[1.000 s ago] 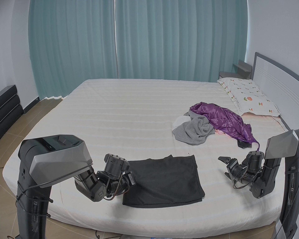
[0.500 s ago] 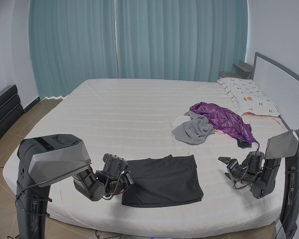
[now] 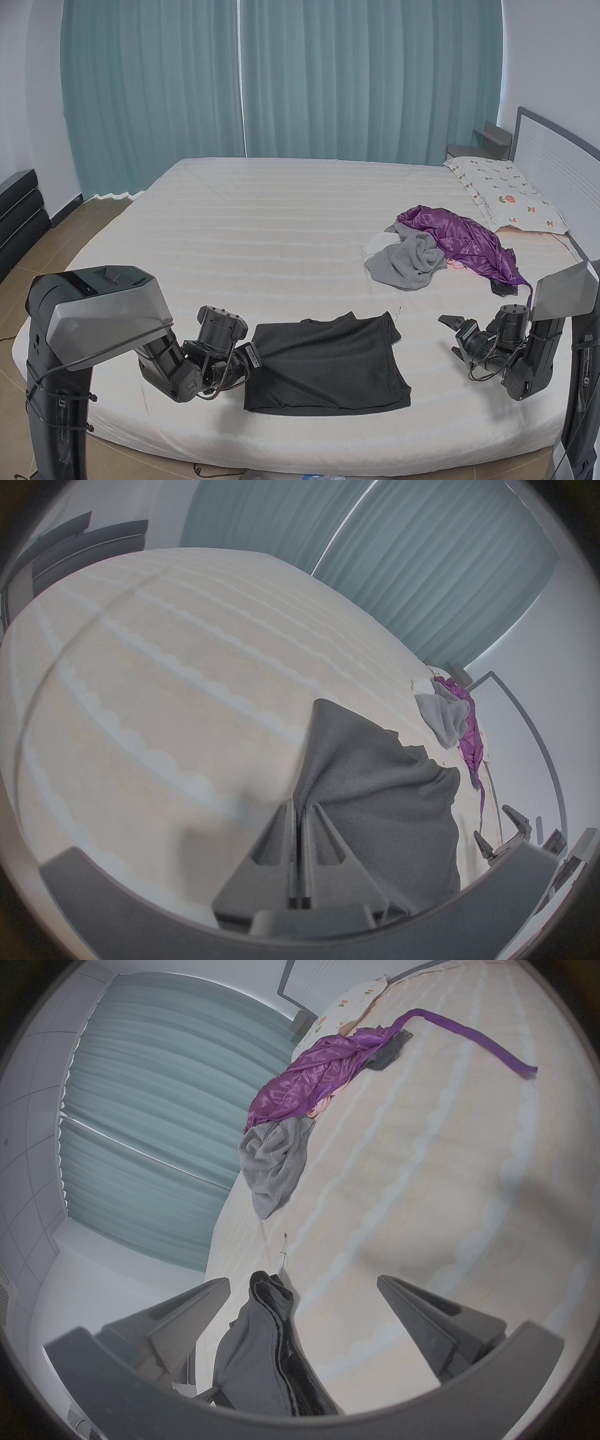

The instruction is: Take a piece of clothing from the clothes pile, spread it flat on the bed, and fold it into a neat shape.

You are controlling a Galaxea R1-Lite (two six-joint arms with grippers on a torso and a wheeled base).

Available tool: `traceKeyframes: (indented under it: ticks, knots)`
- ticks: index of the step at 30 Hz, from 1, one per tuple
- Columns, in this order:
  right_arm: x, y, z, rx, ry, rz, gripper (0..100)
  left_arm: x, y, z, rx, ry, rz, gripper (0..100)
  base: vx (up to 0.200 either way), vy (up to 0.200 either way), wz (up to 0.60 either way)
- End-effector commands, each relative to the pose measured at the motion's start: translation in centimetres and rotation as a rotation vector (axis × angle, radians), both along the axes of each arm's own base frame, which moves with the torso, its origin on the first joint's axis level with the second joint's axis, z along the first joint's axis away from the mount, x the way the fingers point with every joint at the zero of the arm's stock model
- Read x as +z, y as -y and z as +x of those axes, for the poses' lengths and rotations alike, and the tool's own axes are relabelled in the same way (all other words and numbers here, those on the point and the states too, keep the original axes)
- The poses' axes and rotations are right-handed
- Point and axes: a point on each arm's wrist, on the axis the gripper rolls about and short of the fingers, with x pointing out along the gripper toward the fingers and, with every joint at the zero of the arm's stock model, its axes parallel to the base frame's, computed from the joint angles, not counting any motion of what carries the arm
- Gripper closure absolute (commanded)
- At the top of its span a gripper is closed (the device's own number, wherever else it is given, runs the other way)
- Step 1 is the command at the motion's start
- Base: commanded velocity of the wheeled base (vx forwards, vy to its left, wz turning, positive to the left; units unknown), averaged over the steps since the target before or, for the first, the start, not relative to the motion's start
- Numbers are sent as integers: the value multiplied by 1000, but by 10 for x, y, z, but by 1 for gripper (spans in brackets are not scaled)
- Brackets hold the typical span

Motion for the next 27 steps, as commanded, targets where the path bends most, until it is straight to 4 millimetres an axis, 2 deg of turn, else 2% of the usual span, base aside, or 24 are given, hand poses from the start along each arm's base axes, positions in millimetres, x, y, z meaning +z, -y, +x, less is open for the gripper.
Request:
traceKeyframes:
  ticks: [1, 16, 27]
  knots:
    - [-1, 0, 0, 1, -3, 0, 0, 5, -5, 0, 12, 6, -5, 100, 0, 200, 0]
    - [-1, 0, 0, 1, -3, 0, 0, 5, -28, 7, 65, 2, -5, 100, 0, 200, 0]
    - [-1, -1, 0, 3, -3, 0, 0, 7, -33, 1, 69, -10, 0, 100, 0, 200, 0]
